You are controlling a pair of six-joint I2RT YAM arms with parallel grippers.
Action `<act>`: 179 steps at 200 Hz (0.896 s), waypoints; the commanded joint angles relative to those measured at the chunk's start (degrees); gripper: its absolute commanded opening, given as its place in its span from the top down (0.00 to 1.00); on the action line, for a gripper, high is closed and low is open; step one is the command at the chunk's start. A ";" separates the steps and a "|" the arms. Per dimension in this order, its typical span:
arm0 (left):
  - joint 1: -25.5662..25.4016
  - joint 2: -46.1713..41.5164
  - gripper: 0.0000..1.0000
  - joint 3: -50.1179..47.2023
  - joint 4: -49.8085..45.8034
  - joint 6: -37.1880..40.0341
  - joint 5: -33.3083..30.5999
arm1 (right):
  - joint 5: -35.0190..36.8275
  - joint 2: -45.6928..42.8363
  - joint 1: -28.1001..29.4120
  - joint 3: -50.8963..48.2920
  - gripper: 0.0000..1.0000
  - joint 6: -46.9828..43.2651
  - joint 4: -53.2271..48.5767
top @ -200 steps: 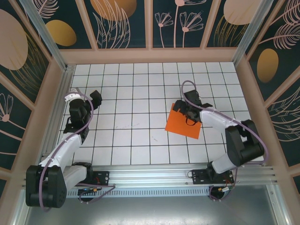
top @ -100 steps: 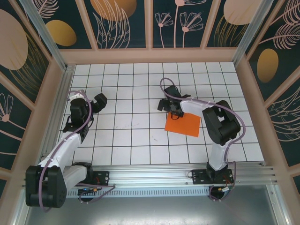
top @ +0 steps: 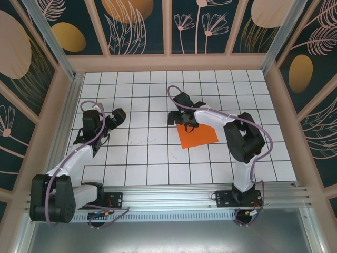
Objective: Fold a paper plane with a square sheet of paper (pick it up from the middle)
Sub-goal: Rotate the square sheet of paper at the center of the table, then first fold in half a square sheet of paper at the center of the table.
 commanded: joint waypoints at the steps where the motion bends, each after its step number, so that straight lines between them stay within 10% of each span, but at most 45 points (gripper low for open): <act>1: 0.32 0.36 0.01 0.70 -0.66 -1.36 2.90 | 7.20 -2.36 -1.62 -0.87 0.01 -4.65 -8.75; 179: 0.32 3.54 0.01 -0.13 -1.62 -1.99 2.12 | -2.12 5.63 -7.58 -4.63 0.02 -12.34 -9.37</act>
